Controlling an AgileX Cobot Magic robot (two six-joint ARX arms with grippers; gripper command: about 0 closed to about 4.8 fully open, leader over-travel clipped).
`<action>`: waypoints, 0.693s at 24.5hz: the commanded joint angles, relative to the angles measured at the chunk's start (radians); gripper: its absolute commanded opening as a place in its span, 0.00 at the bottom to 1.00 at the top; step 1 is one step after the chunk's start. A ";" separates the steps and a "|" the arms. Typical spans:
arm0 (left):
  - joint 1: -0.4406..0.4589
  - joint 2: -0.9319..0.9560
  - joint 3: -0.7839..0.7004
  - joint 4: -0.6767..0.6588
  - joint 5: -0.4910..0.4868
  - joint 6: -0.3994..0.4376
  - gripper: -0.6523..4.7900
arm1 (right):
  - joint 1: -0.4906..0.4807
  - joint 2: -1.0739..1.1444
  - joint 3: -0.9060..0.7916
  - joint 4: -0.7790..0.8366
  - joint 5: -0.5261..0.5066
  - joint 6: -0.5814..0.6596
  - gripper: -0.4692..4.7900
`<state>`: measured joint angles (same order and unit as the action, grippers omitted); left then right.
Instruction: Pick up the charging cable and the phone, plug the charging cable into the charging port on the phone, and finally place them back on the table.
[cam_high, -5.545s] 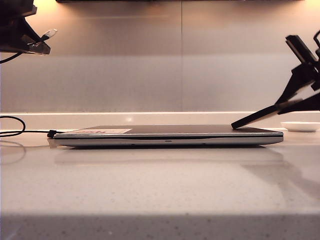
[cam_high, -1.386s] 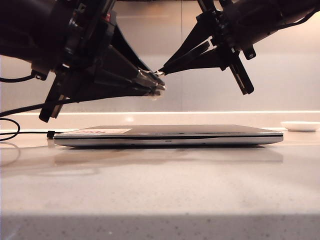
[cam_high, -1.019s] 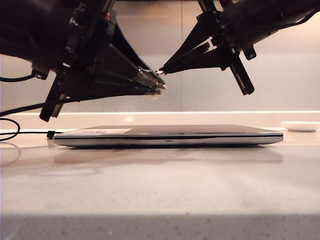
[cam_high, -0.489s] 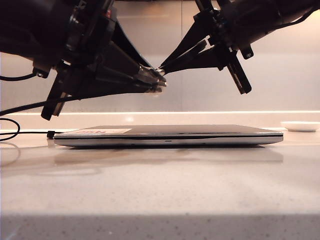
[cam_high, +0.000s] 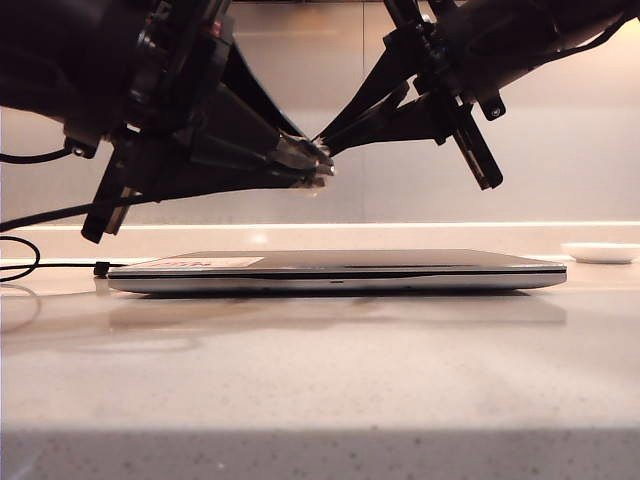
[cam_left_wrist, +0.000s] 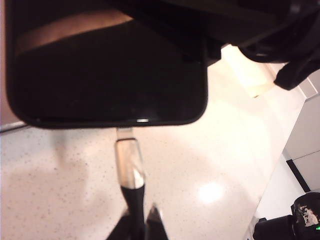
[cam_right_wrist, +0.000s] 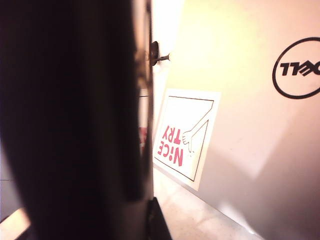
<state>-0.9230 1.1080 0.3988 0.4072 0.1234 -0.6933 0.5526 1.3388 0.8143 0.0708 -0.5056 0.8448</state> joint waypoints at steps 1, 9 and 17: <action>0.003 -0.003 0.005 0.044 -0.007 0.004 0.11 | 0.005 -0.004 0.005 0.006 -0.054 -0.012 0.08; 0.003 -0.003 0.005 0.044 -0.007 0.005 0.11 | 0.004 -0.004 0.005 -0.063 -0.081 0.020 0.08; 0.003 -0.003 0.005 0.044 -0.007 0.005 0.11 | 0.003 -0.004 0.006 -0.066 -0.080 0.108 0.08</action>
<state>-0.9230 1.1080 0.3969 0.3996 0.1406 -0.6930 0.5468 1.3388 0.8150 -0.0010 -0.5270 0.9283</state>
